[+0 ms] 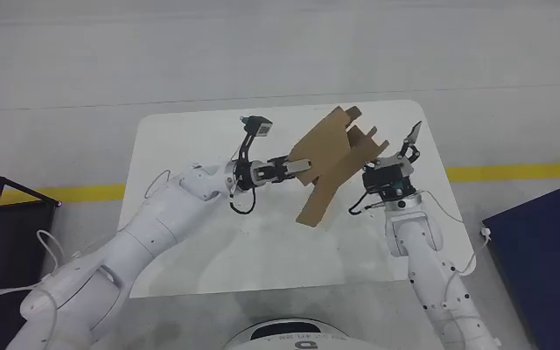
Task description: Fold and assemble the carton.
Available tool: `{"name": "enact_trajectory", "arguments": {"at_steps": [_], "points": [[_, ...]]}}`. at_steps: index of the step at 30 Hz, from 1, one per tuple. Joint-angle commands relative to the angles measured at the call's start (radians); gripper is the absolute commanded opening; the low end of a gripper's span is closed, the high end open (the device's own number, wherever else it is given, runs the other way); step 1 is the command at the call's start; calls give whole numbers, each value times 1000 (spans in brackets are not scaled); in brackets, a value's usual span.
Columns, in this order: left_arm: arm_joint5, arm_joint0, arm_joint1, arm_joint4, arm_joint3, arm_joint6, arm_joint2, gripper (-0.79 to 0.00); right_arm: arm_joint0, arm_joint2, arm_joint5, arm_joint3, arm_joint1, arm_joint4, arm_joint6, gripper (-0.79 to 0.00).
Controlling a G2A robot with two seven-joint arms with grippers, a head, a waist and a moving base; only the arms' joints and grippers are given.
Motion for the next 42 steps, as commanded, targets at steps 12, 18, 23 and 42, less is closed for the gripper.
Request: {"name": "enact_trajectory", "arguments": {"at_steps": [12, 18, 23, 42], "points": [[0, -15, 19, 109, 22, 0, -4, -785, -156, 105, 116, -125, -3, 62, -115, 0], [-13, -16, 33, 145, 20, 13, 0, -785, -153, 99, 19, -136, 1, -1, -146, 0], [-17, -18, 48, 154, -6, 17, 8, -785, -128, 80, -2, -125, 1, -82, -75, 0], [-28, -67, 68, 177, -30, 28, 77, -785, -95, 38, -98, -134, -1, -125, -107, 0]]}}
